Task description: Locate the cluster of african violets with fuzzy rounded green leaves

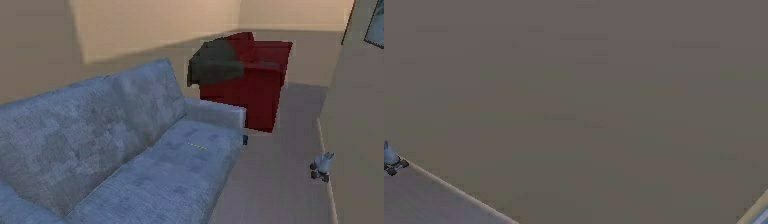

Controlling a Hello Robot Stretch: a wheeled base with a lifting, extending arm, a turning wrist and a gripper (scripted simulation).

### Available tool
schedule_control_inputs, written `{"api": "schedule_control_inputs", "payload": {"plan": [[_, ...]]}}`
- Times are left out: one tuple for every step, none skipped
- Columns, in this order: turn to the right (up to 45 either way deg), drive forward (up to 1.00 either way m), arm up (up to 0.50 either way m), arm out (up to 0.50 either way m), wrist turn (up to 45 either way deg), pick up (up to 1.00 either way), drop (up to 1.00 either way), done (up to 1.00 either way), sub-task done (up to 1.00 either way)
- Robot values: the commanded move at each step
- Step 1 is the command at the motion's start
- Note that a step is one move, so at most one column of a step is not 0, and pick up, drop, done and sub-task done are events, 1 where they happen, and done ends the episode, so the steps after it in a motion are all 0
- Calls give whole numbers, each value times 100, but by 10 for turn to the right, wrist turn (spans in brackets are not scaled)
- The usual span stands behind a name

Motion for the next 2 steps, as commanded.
{"api": "schedule_control_inputs", "payload": {"plan": [[0, 5, 0, 0, 0, 0, 0, 0, 0], [270, 0, 0, 0, 0, 0, 0, 0, 0]]}}
